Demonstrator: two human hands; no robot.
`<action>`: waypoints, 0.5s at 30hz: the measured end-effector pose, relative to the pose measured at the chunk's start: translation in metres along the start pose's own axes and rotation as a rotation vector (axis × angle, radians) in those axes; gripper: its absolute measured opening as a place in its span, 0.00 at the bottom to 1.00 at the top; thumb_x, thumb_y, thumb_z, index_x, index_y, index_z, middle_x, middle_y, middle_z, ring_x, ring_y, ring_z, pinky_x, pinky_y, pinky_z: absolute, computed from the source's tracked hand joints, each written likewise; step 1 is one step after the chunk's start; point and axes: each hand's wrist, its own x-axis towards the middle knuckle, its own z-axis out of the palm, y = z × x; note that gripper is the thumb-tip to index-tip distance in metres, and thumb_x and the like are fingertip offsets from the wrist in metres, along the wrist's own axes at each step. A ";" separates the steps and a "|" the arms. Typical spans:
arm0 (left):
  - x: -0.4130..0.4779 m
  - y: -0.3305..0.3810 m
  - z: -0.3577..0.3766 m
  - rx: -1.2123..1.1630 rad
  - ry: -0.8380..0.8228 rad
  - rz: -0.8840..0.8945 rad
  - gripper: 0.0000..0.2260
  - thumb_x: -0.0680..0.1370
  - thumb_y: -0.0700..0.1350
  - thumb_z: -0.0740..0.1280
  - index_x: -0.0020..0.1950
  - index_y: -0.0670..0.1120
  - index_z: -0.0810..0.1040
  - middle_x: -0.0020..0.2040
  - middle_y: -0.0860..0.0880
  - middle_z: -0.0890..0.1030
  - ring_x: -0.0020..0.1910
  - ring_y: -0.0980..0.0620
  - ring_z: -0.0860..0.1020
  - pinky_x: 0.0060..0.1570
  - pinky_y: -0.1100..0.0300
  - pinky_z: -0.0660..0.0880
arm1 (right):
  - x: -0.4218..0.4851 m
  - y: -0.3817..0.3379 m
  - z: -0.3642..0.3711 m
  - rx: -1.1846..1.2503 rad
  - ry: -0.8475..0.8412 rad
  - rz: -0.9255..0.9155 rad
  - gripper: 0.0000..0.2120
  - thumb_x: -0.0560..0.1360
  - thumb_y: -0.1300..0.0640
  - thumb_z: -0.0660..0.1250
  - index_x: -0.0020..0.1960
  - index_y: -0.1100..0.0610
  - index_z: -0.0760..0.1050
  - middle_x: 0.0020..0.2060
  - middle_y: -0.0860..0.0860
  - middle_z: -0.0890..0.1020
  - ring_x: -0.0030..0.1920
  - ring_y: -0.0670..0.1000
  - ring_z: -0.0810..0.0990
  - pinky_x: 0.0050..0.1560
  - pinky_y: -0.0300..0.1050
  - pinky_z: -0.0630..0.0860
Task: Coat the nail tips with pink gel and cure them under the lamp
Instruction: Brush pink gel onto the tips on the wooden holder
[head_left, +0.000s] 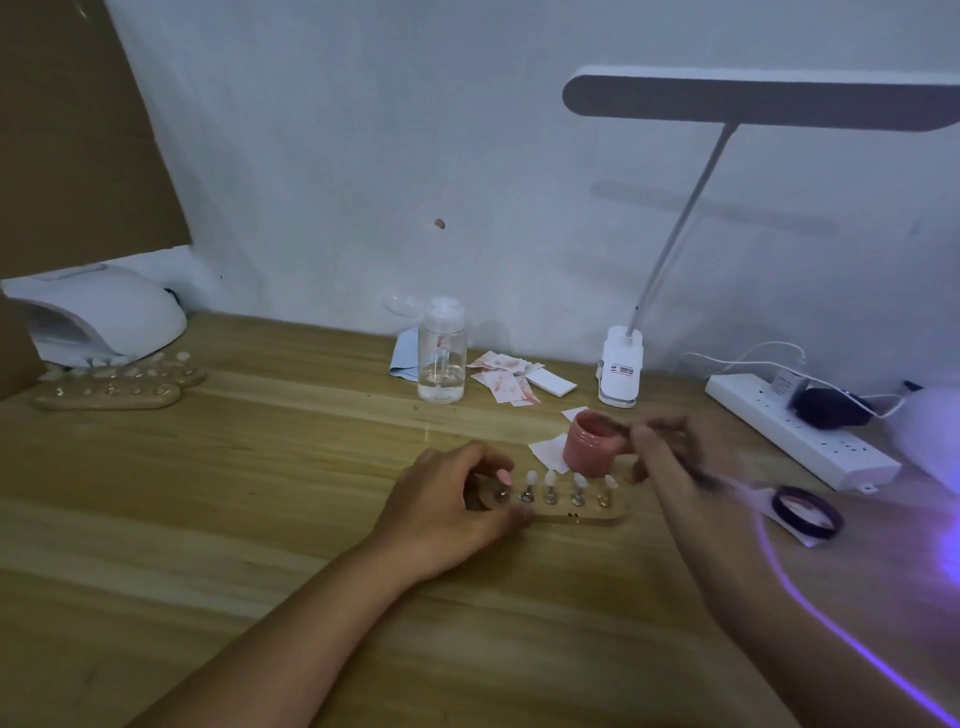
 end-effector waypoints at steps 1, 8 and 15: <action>0.000 0.001 0.000 0.032 0.000 0.007 0.15 0.69 0.59 0.75 0.52 0.60 0.78 0.46 0.65 0.80 0.53 0.57 0.75 0.58 0.53 0.73 | -0.011 0.003 0.001 0.040 -0.029 -0.018 0.04 0.76 0.60 0.68 0.45 0.52 0.75 0.36 0.44 0.86 0.37 0.39 0.83 0.38 0.27 0.74; 0.007 0.010 0.006 -0.015 -0.015 0.049 0.07 0.71 0.52 0.75 0.42 0.61 0.79 0.44 0.59 0.80 0.46 0.63 0.76 0.58 0.50 0.74 | -0.034 0.016 0.009 -0.057 -0.011 -0.052 0.11 0.70 0.66 0.72 0.40 0.52 0.72 0.33 0.51 0.82 0.34 0.48 0.80 0.33 0.32 0.72; 0.008 0.003 0.015 -0.108 0.027 0.038 0.06 0.72 0.47 0.75 0.39 0.57 0.80 0.41 0.56 0.84 0.41 0.62 0.78 0.50 0.59 0.77 | -0.040 0.011 0.010 -0.215 -0.146 -0.163 0.12 0.67 0.66 0.72 0.39 0.51 0.72 0.34 0.48 0.80 0.35 0.47 0.79 0.36 0.47 0.77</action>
